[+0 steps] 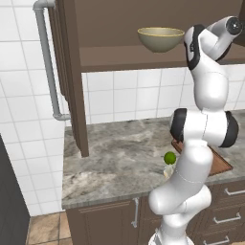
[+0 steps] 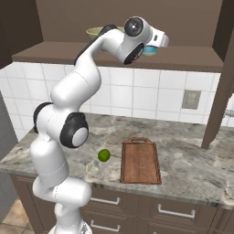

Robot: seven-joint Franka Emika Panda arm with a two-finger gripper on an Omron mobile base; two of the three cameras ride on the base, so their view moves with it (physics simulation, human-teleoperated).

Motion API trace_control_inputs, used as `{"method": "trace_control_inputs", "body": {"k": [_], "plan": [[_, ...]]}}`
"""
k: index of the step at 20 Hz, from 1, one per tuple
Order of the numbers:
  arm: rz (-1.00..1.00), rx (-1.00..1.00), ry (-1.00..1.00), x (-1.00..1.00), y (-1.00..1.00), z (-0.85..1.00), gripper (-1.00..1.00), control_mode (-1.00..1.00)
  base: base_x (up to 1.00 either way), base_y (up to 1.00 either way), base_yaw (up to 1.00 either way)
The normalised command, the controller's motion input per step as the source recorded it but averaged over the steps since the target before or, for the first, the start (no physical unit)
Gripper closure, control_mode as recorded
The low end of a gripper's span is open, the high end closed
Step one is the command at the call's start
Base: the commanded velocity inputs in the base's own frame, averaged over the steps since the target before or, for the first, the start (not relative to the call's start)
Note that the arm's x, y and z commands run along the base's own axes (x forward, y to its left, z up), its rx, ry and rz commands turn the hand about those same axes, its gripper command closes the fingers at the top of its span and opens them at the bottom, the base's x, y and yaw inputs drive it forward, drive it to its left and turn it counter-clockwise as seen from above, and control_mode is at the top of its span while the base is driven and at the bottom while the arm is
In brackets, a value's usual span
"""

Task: Open the cabinet. Place the bowl and condiment on the counter. Then place the lime and garlic on the cutting board.

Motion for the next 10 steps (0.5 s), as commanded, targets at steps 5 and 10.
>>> {"method": "trace_control_inputs", "body": {"k": [5,10], "plan": [[0.00,0.00,0.00,0.01,0.00,-0.02,1.00,-1.00,0.00,0.00,0.00],[0.00,0.00,-0.06,-0.49,0.00,0.00,1.00,-1.00,0.00,0.00,0.00]]}}
